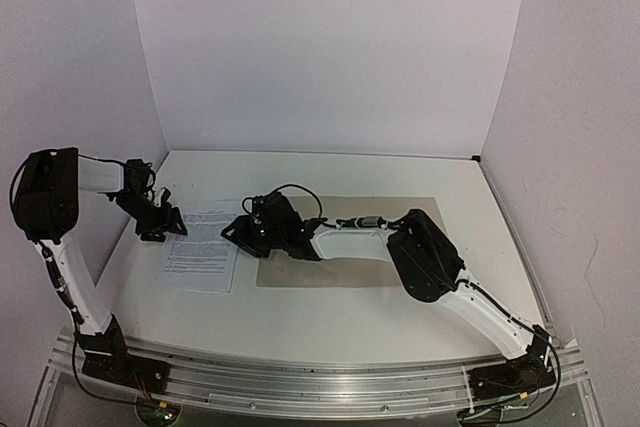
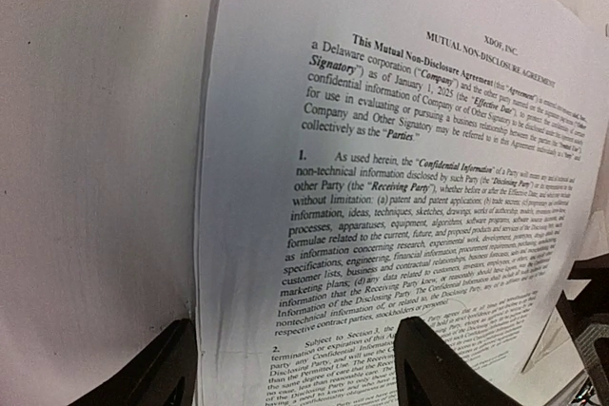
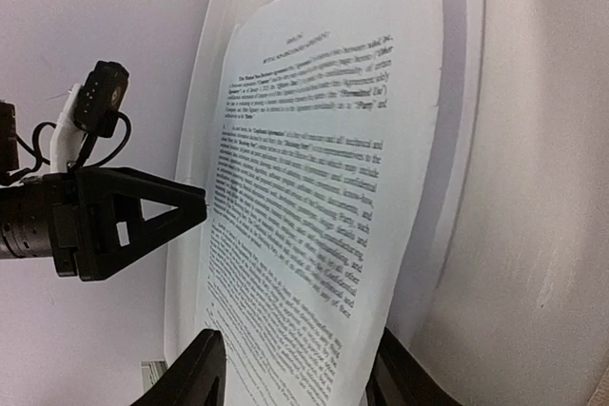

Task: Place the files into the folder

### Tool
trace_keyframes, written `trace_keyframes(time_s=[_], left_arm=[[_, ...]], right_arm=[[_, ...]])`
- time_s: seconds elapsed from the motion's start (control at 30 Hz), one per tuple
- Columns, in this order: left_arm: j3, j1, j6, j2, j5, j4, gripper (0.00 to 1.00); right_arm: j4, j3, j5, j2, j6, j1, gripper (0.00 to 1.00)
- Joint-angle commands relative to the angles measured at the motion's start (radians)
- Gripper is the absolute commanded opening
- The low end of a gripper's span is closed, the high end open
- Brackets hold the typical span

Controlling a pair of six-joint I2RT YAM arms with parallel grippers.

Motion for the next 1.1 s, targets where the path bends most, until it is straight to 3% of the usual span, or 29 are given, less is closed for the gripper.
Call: trace_keyframes(time_s=[0.0,0.4,0.53,0.67,0.8,0.9,1.0,1.07], left_arm=[[-0.036,-0.001,0.000,0.004,0.001,-0.015,0.72],[-0.038,-0.001,0.002,0.001,0.006,-0.011,0.72],[-0.042,-0.001,0.001,0.002,0.011,-0.008,0.72],[-0.042,-0.001,0.004,0.000,0.010,-0.010,0.72],[-0.041,-0.001,0.003,0.000,0.015,-0.008,0.72],[-0.041,0.000,0.003,0.000,0.015,-0.009,0.72],[-0.041,-0.001,0.005,-0.002,0.014,-0.012,0.72],[-0.036,-0.001,0.008,-0.003,0.015,-0.015,0.72]], right_arm=[[-0.021,0.046,0.041,-0.105,-0.048,0.011,0.51],[-0.019,0.107,-0.022,0.000,0.024,0.011,0.50],[-0.016,0.139,-0.063,0.063,0.072,0.002,0.43],[-0.005,0.168,-0.083,0.085,0.079,0.000,0.30],[0.001,0.164,-0.089,0.091,0.082,-0.002,0.34],[0.008,0.166,-0.093,0.103,0.093,-0.001,0.23],[0.015,0.173,-0.093,0.102,0.094,-0.002,0.01],[0.020,0.173,-0.089,0.089,0.082,-0.004,0.00]])
